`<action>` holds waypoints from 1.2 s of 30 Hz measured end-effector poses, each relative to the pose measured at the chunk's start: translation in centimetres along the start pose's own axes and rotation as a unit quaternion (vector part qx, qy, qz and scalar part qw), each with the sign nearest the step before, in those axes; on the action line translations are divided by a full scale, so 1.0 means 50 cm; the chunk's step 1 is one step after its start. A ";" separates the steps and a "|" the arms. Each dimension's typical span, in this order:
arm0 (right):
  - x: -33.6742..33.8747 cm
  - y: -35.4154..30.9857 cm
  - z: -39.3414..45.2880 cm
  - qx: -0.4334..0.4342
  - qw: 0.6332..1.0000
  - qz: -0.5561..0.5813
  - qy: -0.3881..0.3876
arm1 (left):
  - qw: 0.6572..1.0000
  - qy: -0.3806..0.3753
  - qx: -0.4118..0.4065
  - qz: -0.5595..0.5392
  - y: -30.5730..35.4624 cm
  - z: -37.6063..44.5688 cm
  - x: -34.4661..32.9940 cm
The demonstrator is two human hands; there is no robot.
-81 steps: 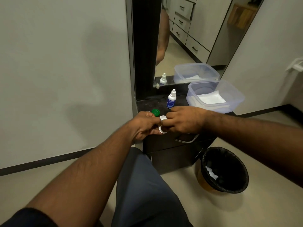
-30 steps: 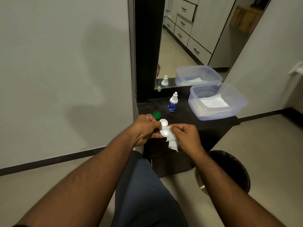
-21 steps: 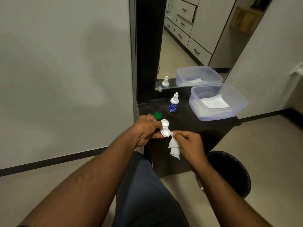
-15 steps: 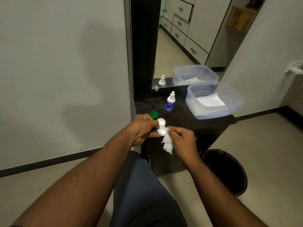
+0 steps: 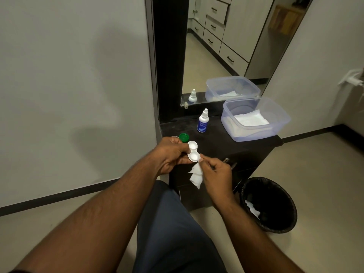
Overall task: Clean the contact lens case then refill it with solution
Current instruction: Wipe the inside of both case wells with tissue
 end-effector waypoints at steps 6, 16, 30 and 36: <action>-0.006 0.012 -0.008 -0.018 0.999 0.034 0.023 | 1.000 -0.004 -0.004 0.000 0.000 0.000 0.000; -0.009 0.016 -0.020 -0.005 0.998 0.051 0.031 | 1.000 -0.016 -0.004 -0.003 -0.003 0.008 0.003; 0.056 -0.037 -0.004 0.172 0.977 -0.121 -0.041 | 1.000 -0.007 0.010 -0.001 0.003 0.004 0.003; 0.061 -0.065 0.037 0.398 0.822 -0.363 -0.185 | 1.000 -0.019 0.012 0.008 0.001 0.005 0.002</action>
Point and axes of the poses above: each hand's wrist, its own z-axis towards the middle knuckle, its own x-axis out of the back of the hand, y = z × x, the point moved 2 cm from there along z, towards the middle knuckle, and after that the axes turned 4 degrees about z, right-handed, at the moved point
